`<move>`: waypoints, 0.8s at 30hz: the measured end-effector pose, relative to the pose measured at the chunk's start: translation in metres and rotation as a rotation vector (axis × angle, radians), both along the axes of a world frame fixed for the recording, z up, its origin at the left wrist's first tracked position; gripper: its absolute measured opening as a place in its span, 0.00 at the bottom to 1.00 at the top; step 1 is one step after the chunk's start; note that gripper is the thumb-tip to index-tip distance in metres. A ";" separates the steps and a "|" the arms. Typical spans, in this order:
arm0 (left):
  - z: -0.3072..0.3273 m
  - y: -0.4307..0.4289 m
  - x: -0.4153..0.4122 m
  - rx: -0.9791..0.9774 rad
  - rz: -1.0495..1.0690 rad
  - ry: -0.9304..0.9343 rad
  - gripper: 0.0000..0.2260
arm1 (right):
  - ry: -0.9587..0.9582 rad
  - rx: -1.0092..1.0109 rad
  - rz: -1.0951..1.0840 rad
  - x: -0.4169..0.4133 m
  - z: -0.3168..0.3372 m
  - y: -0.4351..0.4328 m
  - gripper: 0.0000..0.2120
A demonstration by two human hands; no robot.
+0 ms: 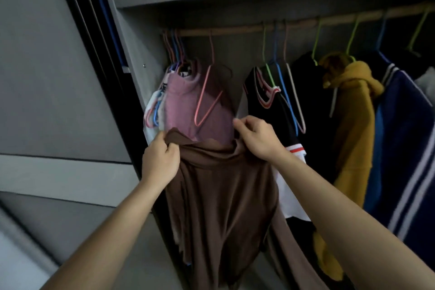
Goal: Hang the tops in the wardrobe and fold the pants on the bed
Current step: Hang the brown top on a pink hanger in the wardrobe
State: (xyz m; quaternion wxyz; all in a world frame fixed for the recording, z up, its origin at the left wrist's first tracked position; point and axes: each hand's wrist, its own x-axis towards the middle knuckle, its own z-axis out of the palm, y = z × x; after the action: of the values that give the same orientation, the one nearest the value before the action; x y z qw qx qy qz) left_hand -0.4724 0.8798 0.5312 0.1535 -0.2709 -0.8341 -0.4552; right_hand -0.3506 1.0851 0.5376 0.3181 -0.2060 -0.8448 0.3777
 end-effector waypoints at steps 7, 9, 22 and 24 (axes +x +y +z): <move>0.010 0.020 -0.073 0.240 -0.187 -0.276 0.14 | -0.042 0.041 -0.229 -0.087 0.022 -0.020 0.26; 0.007 0.022 -0.090 0.273 -0.252 -0.311 0.13 | -0.008 -0.003 -0.285 -0.109 0.031 -0.022 0.29; -0.013 0.055 -0.130 0.286 -0.444 -0.321 0.07 | 0.404 -0.411 -0.335 -0.161 0.057 -0.029 0.09; -0.015 0.057 -0.126 0.285 -0.447 -0.303 0.08 | 0.467 -0.419 -0.337 -0.143 0.062 -0.024 0.08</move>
State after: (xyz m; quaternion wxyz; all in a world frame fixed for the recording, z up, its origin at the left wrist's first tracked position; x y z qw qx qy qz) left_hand -0.5982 0.9372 0.5159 -0.0402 -0.3525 -0.6949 -0.6255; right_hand -0.4940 1.0608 0.6000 0.5111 -0.3113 -0.6078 0.5219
